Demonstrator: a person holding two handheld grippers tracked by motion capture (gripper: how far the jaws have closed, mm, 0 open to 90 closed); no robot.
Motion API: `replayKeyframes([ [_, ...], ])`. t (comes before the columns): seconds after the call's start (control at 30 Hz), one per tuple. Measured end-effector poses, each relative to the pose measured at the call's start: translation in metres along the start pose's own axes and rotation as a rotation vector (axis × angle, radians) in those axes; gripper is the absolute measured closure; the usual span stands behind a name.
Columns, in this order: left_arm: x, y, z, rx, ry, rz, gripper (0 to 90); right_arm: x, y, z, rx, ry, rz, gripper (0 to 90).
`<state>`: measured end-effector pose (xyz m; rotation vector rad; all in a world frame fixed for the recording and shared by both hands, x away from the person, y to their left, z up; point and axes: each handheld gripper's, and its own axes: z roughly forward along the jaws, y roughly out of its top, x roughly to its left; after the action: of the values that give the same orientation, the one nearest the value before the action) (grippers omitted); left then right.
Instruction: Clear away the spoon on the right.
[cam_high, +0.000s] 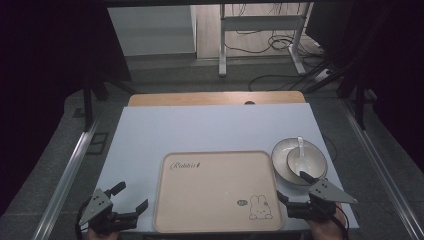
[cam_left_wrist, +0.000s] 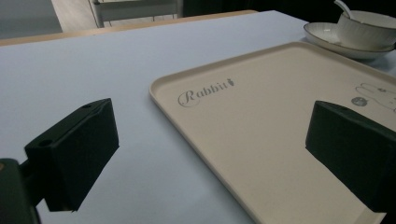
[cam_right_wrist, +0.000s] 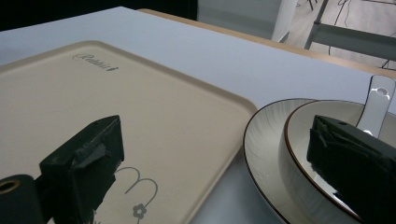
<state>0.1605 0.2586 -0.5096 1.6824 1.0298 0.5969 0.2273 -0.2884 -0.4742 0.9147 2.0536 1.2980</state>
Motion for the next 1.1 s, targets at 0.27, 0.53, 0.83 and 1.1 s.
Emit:
replayKeyframes([
  [0.27, 0.0, 0.0, 0.001, -0.001, -0.006, 0.009, 2.6, -0.004, 0.002, 0.0, 0.014, 0.0, 0.0, 2.6],
  [0.53, -0.002, 0.0, 0.001, -0.011, -0.007, 0.026, 2.7, -0.009, 0.005, 0.001, 0.006, -0.012, 0.021, 1.3],
  [0.83, -0.003, 0.0, 0.002, -0.009, -0.009, 0.029, 2.6, -0.014, 0.01, -0.001, 0.007, -0.022, 0.032, 1.9],
  [1.1, -0.004, 0.001, 0.002, -0.011, -0.008, 0.035, 2.7, -0.019, 0.011, 0.003, 0.024, -0.025, 0.04, 1.8],
])
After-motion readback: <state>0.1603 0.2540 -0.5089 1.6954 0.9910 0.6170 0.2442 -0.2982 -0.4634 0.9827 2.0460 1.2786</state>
